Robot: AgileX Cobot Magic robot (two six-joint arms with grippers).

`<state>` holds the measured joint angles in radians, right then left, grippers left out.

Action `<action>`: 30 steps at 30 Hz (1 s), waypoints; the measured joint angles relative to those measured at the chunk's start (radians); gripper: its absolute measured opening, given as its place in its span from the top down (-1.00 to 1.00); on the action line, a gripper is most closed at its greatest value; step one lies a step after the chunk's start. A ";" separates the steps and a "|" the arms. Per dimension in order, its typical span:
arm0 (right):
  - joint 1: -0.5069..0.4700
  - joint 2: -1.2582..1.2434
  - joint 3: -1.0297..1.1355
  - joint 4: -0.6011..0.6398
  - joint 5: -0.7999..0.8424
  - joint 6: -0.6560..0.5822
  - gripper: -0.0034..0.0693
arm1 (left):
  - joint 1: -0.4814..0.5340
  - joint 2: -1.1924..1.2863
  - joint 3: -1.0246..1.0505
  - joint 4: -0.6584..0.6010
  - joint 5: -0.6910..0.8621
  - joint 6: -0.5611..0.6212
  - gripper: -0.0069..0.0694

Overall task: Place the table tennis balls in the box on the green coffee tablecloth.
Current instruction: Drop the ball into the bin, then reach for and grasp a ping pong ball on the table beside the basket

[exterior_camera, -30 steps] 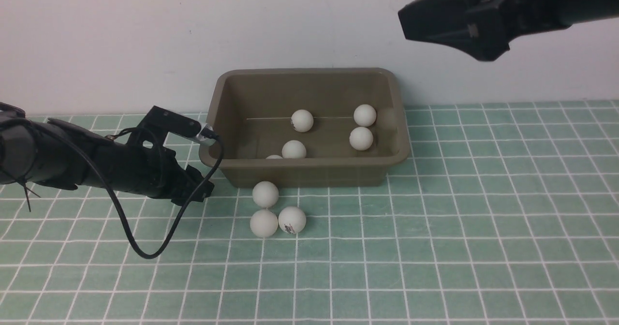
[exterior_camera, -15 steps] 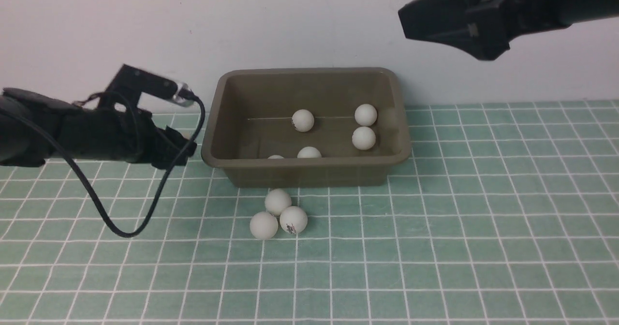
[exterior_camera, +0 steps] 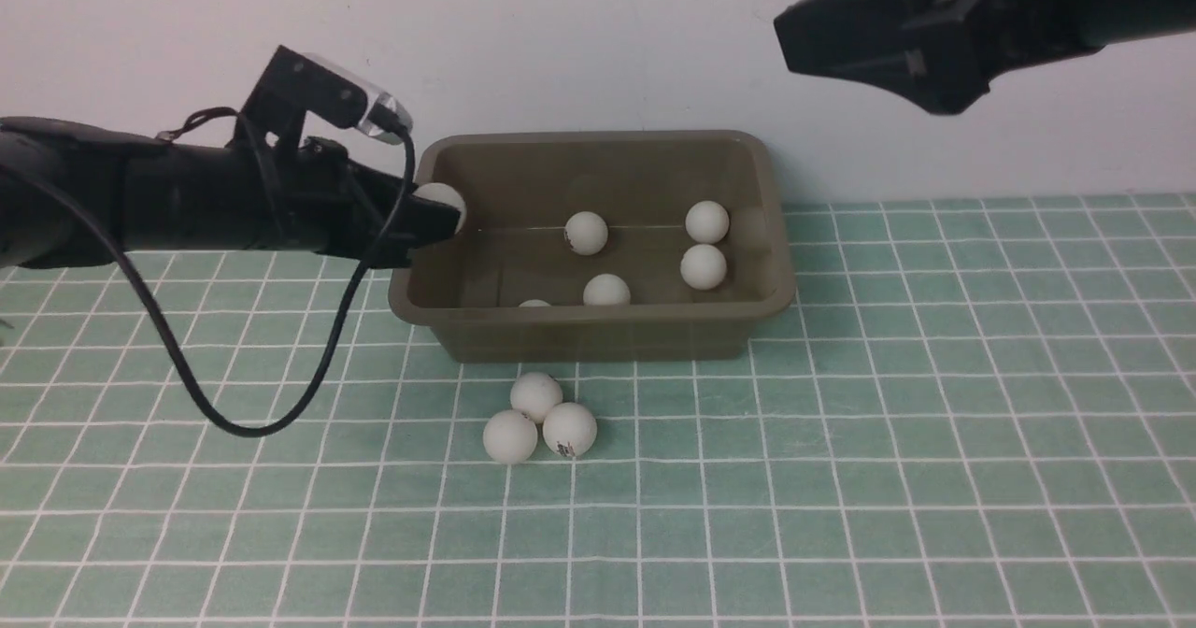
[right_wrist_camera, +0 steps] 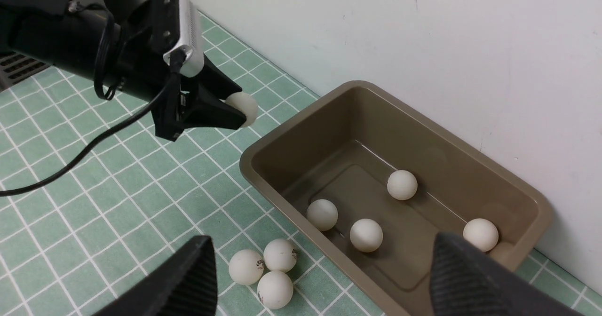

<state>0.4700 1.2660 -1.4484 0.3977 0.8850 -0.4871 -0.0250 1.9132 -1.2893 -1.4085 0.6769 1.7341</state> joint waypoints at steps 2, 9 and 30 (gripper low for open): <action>0.000 0.000 0.000 0.000 0.000 0.000 -0.48 | -0.005 0.031 -0.027 0.012 0.001 -0.007 -0.14; 0.000 0.000 0.000 -0.001 -0.001 0.000 -0.48 | -0.004 0.052 -0.066 0.046 0.001 -0.123 -0.49; 0.000 0.000 0.000 -0.005 0.012 -0.004 -0.48 | 0.275 -0.002 -0.101 0.340 0.221 -0.082 -0.30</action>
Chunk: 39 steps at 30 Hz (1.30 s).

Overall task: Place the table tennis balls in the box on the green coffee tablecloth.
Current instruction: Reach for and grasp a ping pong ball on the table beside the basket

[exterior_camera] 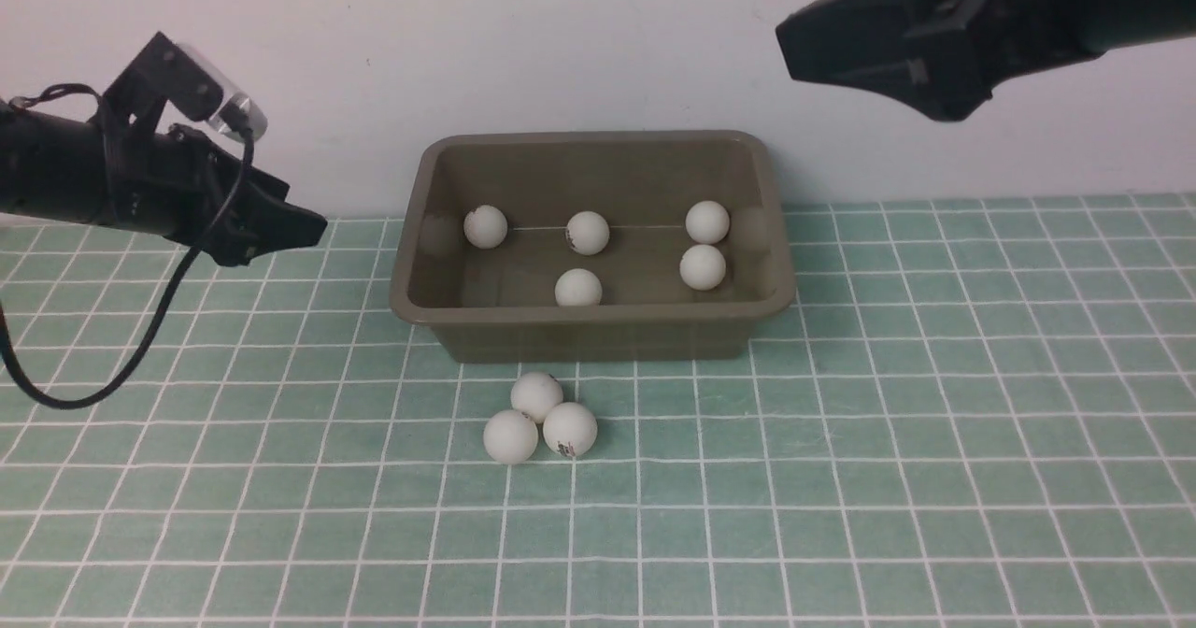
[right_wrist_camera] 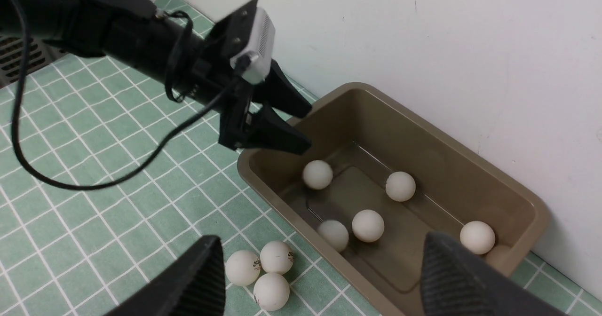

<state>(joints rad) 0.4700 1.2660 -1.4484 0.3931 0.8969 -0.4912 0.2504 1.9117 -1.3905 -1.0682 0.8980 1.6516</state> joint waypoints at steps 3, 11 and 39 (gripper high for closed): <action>0.000 0.000 0.000 -0.001 0.008 0.000 -0.48 | 0.023 0.068 -0.059 0.008 0.050 0.041 -0.30; 0.000 0.000 0.000 -0.003 0.008 -0.016 -0.48 | 0.036 0.292 -0.333 0.043 0.201 0.065 -0.30; 0.000 0.000 0.000 -0.019 0.035 -0.026 -0.48 | -0.102 0.540 -0.547 0.059 0.248 0.119 -0.36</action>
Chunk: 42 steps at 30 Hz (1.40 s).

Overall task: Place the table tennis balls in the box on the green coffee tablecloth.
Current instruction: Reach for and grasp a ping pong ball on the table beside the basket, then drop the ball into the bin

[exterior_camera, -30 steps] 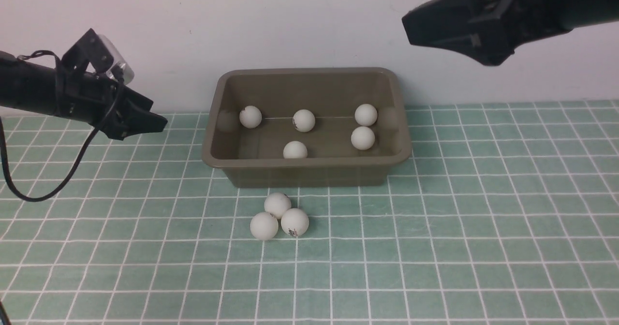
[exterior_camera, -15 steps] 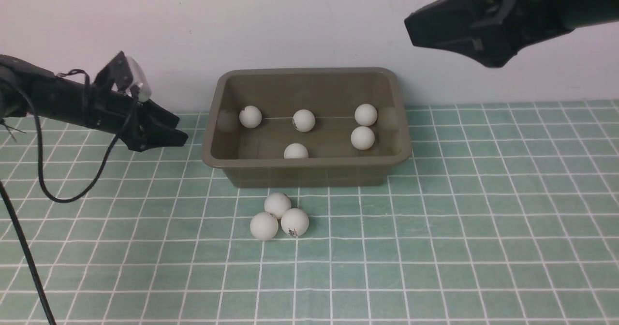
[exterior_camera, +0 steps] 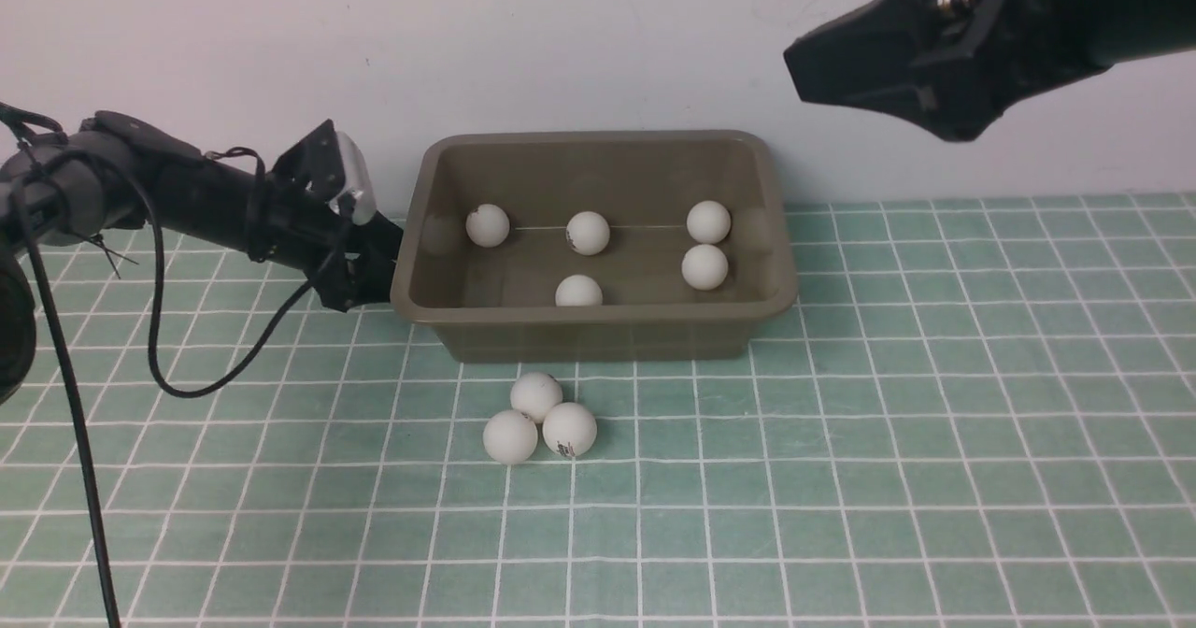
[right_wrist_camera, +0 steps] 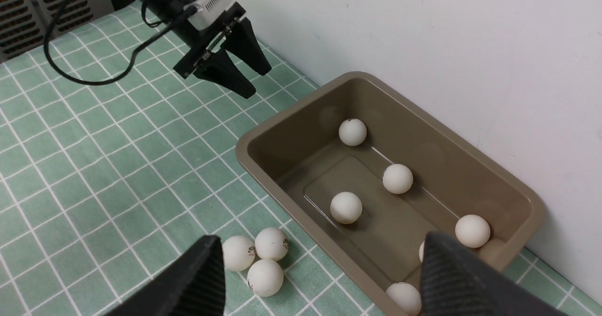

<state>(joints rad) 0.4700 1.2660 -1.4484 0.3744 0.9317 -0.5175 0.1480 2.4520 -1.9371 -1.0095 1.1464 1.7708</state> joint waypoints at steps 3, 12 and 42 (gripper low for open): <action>0.000 0.000 0.000 0.000 0.009 0.000 -0.48 | -0.010 0.005 0.000 0.000 -0.056 0.010 -0.36; 0.000 0.000 0.000 0.000 0.014 0.000 -0.48 | -0.052 0.050 0.000 -0.025 -0.177 0.062 -0.36; 0.000 0.000 0.000 -0.005 -0.001 -0.007 -0.46 | -0.013 -0.099 -0.001 -0.115 0.034 -0.028 -0.08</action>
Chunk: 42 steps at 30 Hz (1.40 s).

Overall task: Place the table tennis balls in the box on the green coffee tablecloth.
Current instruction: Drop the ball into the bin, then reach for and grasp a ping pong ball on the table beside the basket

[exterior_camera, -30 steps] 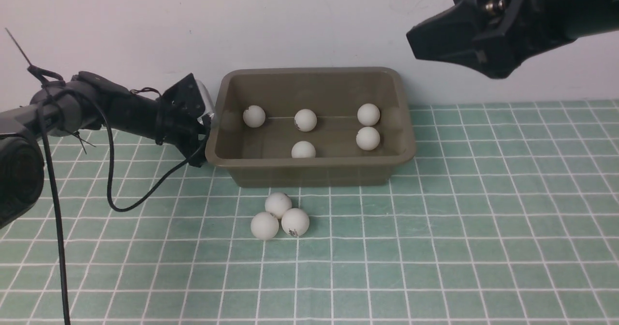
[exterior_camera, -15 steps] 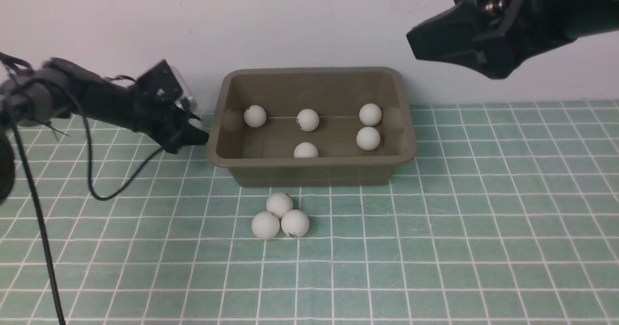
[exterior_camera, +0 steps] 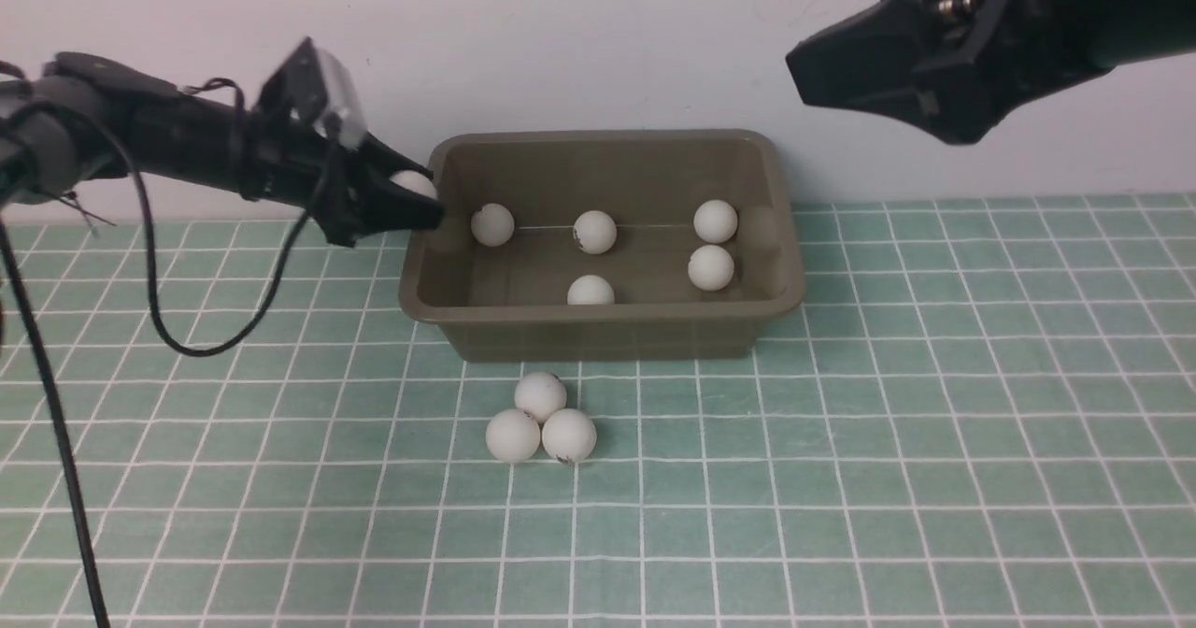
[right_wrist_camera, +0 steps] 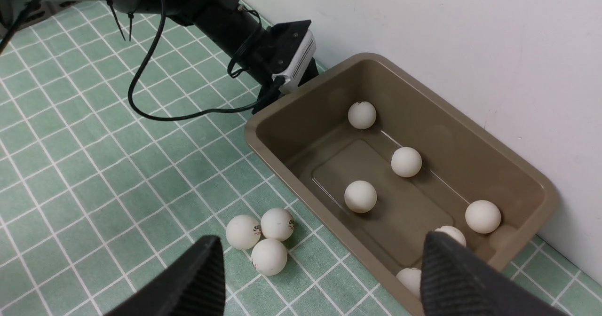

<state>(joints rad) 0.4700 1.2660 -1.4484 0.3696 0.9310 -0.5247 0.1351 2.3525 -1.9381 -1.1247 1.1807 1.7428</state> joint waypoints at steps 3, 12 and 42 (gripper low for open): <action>0.000 0.000 0.000 0.000 0.000 -0.001 -0.45 | -0.064 0.000 0.000 0.080 0.000 -0.003 -0.08; 0.000 0.000 0.000 -0.002 0.000 -0.039 -0.45 | -0.133 -0.046 0.001 0.187 -0.030 -0.283 -0.64; 0.000 0.000 0.000 0.001 -0.023 -0.075 -0.45 | -0.404 -0.765 0.393 0.823 0.062 -1.485 0.25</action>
<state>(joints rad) 0.4700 1.2657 -1.4484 0.3709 0.9079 -0.6000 -0.2685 1.5875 -1.5454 -0.3017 1.2423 0.2576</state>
